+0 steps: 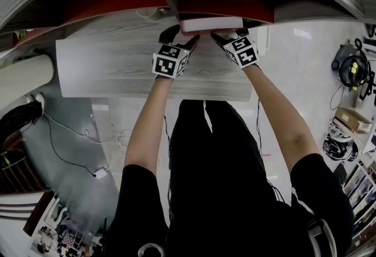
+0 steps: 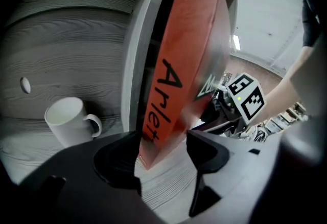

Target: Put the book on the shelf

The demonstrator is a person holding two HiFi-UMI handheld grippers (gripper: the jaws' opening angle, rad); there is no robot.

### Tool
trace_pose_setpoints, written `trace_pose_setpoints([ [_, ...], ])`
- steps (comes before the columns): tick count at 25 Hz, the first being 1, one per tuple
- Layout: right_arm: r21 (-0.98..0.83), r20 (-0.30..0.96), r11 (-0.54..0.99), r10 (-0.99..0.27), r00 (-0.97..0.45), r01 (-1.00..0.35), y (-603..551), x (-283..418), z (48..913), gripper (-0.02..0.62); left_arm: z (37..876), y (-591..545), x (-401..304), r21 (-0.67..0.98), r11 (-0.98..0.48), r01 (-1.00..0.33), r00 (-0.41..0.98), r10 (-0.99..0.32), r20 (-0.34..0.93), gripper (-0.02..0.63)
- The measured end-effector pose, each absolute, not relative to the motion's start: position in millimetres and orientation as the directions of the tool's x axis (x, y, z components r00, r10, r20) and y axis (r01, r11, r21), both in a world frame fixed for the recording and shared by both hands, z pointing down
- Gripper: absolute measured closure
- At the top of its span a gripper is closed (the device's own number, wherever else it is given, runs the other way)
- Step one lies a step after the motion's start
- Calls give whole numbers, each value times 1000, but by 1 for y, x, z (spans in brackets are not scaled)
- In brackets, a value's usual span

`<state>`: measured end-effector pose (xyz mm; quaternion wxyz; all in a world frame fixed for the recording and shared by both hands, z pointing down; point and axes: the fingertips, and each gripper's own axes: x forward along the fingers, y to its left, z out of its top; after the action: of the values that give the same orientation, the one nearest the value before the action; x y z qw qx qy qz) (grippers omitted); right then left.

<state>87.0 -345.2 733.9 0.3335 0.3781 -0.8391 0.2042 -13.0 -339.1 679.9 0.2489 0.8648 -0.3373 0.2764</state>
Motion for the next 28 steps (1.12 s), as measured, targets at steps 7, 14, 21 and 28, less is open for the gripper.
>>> trace_pose_setpoints([
  [7,-91,714,608,-512,-477,-789,-348,88,735,272,679,-347,-16,219,-630,-745,591,-471,655,359],
  [14,-95,721,596,-511,-468,-798,-350,89,738,287,681,-355,-18,244,-587,-772,577,-487,655,381],
  [21,-109,714,577,-521,-468,-809,-358,91,735,287,682,-359,-22,227,-571,-789,552,-497,670,420],
  [28,-125,706,554,-533,-467,-823,-369,91,736,273,684,-360,-23,241,-569,-786,561,-494,664,425],
])
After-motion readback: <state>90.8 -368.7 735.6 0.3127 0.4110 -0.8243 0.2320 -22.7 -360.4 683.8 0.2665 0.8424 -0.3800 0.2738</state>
